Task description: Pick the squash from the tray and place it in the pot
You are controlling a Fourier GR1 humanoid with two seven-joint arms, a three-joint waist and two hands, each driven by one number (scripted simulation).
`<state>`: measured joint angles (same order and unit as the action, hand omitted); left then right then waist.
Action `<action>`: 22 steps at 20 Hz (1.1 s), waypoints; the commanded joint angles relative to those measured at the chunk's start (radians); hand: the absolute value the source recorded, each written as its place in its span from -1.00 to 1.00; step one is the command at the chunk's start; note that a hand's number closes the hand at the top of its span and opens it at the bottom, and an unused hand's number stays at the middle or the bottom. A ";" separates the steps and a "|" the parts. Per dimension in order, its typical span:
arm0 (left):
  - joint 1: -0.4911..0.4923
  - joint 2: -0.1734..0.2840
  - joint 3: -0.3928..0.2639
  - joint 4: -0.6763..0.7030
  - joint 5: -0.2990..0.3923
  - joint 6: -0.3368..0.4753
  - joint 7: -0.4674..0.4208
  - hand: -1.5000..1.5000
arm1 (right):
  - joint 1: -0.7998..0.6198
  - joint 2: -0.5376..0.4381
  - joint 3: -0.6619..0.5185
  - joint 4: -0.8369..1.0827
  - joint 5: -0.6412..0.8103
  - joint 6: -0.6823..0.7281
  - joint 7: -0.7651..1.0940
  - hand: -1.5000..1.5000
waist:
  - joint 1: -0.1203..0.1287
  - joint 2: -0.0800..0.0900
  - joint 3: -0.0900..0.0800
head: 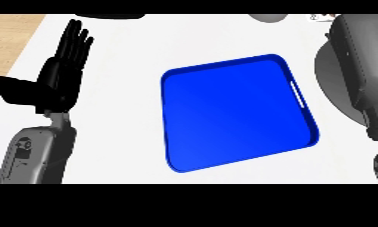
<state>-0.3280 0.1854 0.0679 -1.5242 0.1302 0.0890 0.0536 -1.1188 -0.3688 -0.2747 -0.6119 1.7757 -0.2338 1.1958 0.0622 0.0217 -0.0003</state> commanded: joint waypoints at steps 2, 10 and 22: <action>0.017 0.013 0.035 0.020 0.015 -0.004 -0.014 0.00 | 0.038 0.008 -0.049 -0.011 0.025 -0.090 0.193 1.00 | -0.037 -0.012 0.000; 0.047 0.012 0.037 0.003 -0.003 0.015 -0.003 0.00 | 0.243 -0.001 -0.140 -0.099 -0.022 -0.232 0.039 1.00 | -0.062 -0.021 0.001; 0.005 0.000 0.022 0.025 -0.002 -0.007 -0.003 0.00 | 0.256 -0.116 -0.301 0.117 -0.139 -0.280 -0.133 1.00 | -0.043 -0.010 0.002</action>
<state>-0.2881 0.1987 0.1081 -1.5329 0.1396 0.0805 0.0482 -0.8441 -0.4620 -0.5265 -0.5811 1.6830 -0.4939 1.0268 0.0166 0.0077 0.0010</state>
